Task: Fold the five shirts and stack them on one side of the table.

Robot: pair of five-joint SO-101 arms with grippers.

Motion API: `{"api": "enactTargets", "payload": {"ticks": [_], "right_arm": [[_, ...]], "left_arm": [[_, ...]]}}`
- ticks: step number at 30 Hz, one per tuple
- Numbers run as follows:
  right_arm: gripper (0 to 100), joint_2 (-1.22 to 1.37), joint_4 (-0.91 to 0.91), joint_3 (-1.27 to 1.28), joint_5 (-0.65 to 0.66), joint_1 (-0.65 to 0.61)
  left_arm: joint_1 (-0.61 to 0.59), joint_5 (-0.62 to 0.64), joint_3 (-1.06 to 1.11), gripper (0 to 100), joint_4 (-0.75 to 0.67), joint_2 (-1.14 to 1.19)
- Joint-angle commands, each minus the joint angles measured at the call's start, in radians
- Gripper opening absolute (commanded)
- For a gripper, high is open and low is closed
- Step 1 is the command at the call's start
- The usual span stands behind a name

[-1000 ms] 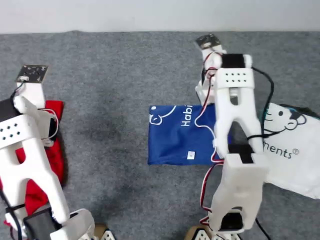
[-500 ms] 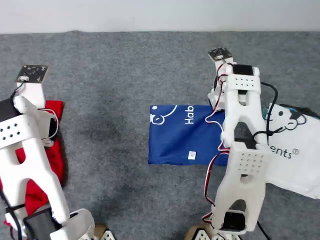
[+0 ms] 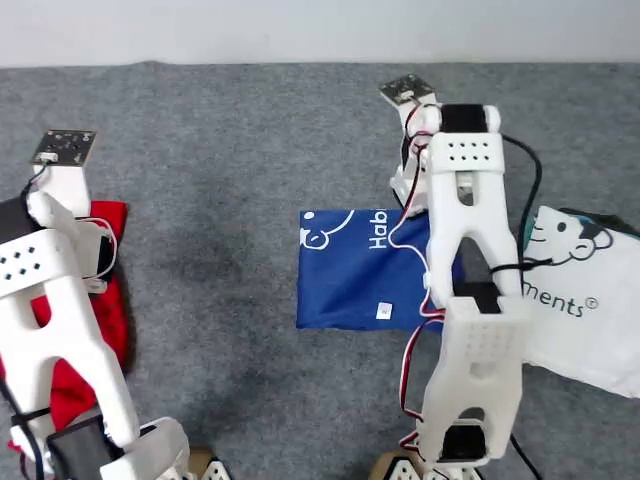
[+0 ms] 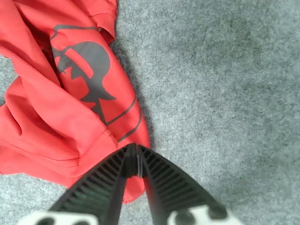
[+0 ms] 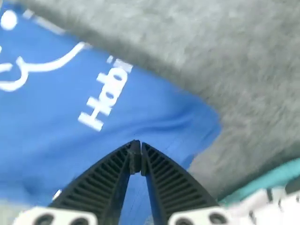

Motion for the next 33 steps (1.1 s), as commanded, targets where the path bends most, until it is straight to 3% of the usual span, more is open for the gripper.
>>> {"api": "enactTargets", "payload": {"ticks": [1, 7, 13, 17, 24, 33], "right_arm": [[0.9, -0.131, 0.054, 0.046, -0.026, 0.008], [0.9, -0.268, 0.045, 0.405, 0.021, 0.035], [0.9, -0.275, -0.163, 0.74, 0.031, 0.105], [0.9, -0.283, -0.211, 0.898, 0.087, 0.17], [0.9, -0.329, -0.182, 0.816, 0.101, 0.183], [0.9, -0.42, -0.183, 0.542, 0.0, -0.076]], "left_arm": [[-0.006, -0.005, -0.001, 0, 0.017, -0.04], [-0.006, -0.005, 0.001, 0, 0.017, -0.037], [-0.005, -0.005, 0.001, 0, 0.017, -0.035], [-0.006, -0.005, 0.001, 0, 0.017, -0.037], [-0.005, -0.005, 0.001, 0, 0.017, -0.035], [-0.005, -0.003, 0.001, 0, 0.017, -0.043]]}}
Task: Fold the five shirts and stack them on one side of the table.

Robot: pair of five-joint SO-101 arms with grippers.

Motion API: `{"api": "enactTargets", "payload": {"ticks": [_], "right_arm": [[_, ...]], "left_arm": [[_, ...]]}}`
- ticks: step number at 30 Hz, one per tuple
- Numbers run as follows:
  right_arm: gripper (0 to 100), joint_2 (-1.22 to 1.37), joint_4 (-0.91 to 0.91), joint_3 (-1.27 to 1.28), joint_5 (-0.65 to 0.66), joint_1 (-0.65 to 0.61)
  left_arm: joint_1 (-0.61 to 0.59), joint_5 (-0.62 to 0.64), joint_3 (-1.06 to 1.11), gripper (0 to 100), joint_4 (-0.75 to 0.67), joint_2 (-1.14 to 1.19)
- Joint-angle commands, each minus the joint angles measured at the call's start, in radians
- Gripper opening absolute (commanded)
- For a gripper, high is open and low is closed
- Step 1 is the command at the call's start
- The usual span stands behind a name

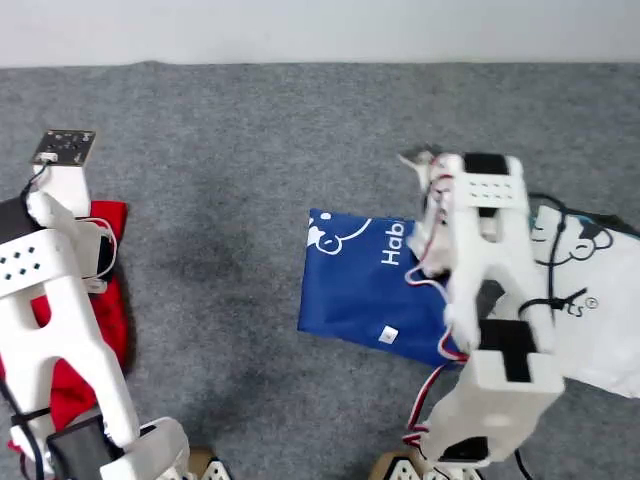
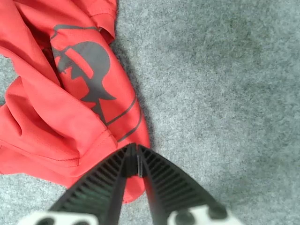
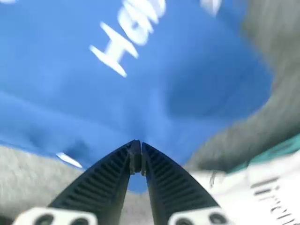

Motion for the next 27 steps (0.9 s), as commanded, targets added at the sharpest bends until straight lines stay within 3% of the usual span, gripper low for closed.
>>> {"api": "enactTargets", "payload": {"ticks": [1, 7, 14, 21, 27], "right_arm": [[0.9, -0.051, -0.056, -0.11, -0.034, -0.117], [0.9, 0.093, -0.257, -0.112, -0.037, -0.255], [0.9, 0.291, -0.475, -0.135, -0.032, -0.305], [0.9, 0.381, -0.363, -0.37, -0.032, -0.381], [0.9, 0.397, -0.217, -0.473, -0.031, -0.366]], "left_arm": [[-0.005, -0.003, 0.001, 0, 0.017, -0.043], [-0.008, -0.003, 0.001, 0, 0.018, -0.043], [-0.008, -0.003, 0.001, 0, 0.018, -0.043], [-0.008, -0.003, 0.001, 0, 0.018, -0.043], [-0.008, -0.003, 0.001, 0, 0.018, -0.043]]}}
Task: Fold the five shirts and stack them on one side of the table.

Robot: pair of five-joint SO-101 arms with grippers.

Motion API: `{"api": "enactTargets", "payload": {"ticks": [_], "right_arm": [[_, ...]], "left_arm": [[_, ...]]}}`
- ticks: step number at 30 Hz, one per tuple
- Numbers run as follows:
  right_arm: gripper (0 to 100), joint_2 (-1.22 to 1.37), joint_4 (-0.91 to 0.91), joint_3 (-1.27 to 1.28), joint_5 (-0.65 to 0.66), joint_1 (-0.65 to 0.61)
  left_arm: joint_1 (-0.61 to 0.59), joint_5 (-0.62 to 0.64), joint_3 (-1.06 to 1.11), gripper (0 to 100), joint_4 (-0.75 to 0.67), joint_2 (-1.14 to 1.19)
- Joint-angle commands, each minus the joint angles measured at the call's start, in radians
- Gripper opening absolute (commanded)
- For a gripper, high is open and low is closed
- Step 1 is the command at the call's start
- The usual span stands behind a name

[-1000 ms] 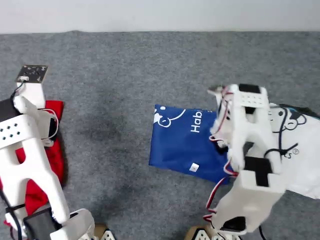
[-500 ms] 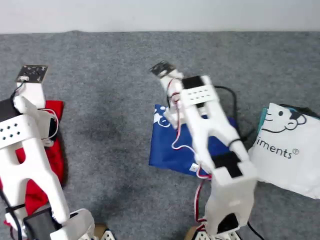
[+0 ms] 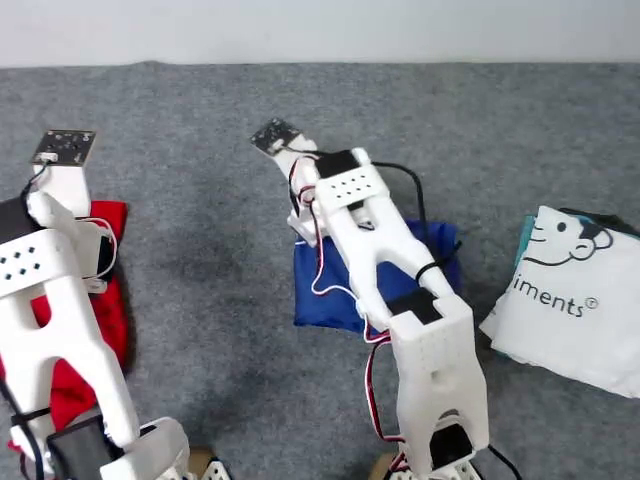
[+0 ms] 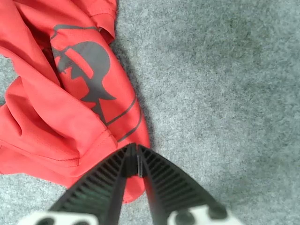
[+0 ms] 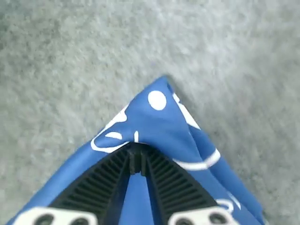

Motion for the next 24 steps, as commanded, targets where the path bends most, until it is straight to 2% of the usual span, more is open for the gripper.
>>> {"api": "enactTargets", "payload": {"ticks": [1, 8, 11, 17, 24], "right_arm": [[0.9, -0.018, 0.091, -0.094, 0.0, 0.024], [0.9, -0.018, 0.41, -0.293, -0.006, 0.157], [0.9, -0.018, 0.489, -0.336, -0.006, 0.229], [0.9, 0.045, 0.466, -0.336, -0.002, 0.387], [0.9, 0.255, 0.311, -0.351, 0.051, 0.41]], "left_arm": [[-0.008, -0.003, 0.001, 0, 0.018, -0.043], [-0.008, -0.003, 0.001, 0, 0.017, -0.043], [-0.008, -0.003, 0.001, 0, 0.017, -0.043], [-0.005, -0.003, 0.001, 0, 0.017, -0.043], [-0.003, -0.003, 0.001, 0, 0.017, -0.043]]}}
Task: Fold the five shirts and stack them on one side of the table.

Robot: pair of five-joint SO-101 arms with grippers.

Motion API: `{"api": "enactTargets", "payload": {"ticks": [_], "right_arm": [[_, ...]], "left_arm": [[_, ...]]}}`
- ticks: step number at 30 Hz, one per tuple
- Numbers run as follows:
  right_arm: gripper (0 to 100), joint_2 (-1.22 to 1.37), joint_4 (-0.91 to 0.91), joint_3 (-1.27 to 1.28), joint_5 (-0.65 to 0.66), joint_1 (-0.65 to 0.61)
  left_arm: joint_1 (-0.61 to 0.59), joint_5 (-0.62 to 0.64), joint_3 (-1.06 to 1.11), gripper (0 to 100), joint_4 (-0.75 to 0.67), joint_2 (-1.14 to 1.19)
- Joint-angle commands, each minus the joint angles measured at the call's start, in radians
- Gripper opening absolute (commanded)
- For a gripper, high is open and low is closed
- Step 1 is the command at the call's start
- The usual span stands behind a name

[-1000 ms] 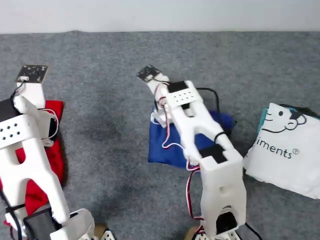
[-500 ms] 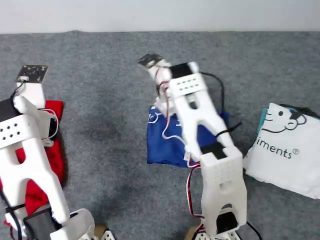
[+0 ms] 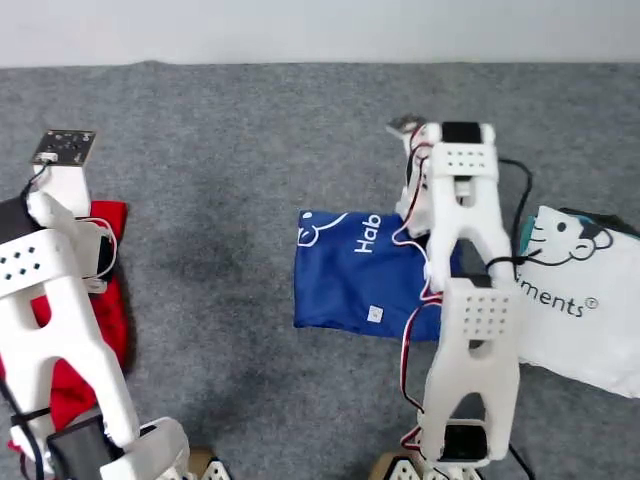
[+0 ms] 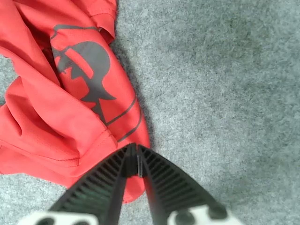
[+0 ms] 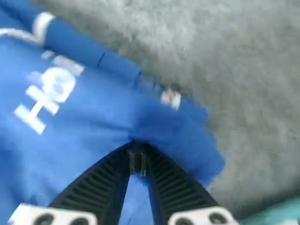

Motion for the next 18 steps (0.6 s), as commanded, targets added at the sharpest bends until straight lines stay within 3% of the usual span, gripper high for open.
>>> {"api": "enactTargets", "payload": {"ticks": [1, 11, 18], "right_arm": [[0.9, 0.031, -0.076, -0.072, 0.021, -0.004], [0.9, 0.036, 0.12, -0.405, 0.02, -0.045], [0.9, -0.05, 0.119, -0.272, 0.02, 0.019]], "left_arm": [[-0.003, -0.003, 0.001, 0, 0.017, -0.043], [-0.005, -0.003, -0.001, 0, 0.017, -0.043], [-0.005, -0.003, -0.002, 0, 0.017, -0.043]]}}
